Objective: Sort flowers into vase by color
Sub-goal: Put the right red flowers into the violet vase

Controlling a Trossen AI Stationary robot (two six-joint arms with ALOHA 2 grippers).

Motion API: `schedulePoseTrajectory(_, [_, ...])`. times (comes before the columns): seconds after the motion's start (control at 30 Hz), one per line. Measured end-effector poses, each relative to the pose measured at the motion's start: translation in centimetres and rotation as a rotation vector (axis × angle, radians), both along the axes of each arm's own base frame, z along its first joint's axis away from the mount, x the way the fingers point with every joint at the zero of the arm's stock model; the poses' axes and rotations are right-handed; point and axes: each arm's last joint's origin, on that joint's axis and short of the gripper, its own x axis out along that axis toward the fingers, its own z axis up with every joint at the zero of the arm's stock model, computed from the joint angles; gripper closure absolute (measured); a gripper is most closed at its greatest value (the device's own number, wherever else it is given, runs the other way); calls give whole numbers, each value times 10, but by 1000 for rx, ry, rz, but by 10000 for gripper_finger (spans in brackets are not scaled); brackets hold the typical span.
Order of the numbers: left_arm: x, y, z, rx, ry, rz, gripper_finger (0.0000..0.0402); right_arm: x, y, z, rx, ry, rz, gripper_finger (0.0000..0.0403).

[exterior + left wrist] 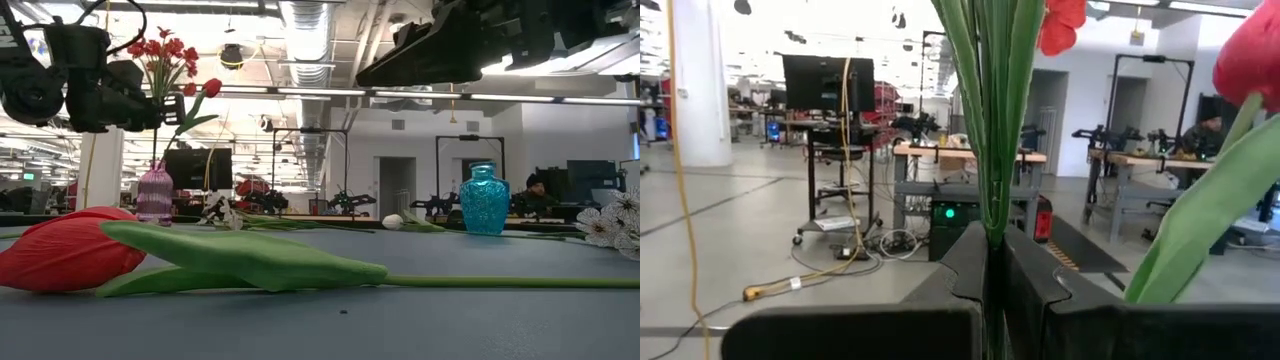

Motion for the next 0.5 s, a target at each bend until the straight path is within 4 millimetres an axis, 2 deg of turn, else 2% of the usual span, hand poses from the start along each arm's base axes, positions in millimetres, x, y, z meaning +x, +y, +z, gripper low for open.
schedulePoseTrajectory(0.23, [1, 0, -2, -21, 23, -3, 395, 0, 0, 0, -3, 4, 1, 207])
schedulePoseTrajectory(0.5, [2, 0, -5, -39, 67, -1, 342, -1, 2, -1, -3, 6, 7, 207])
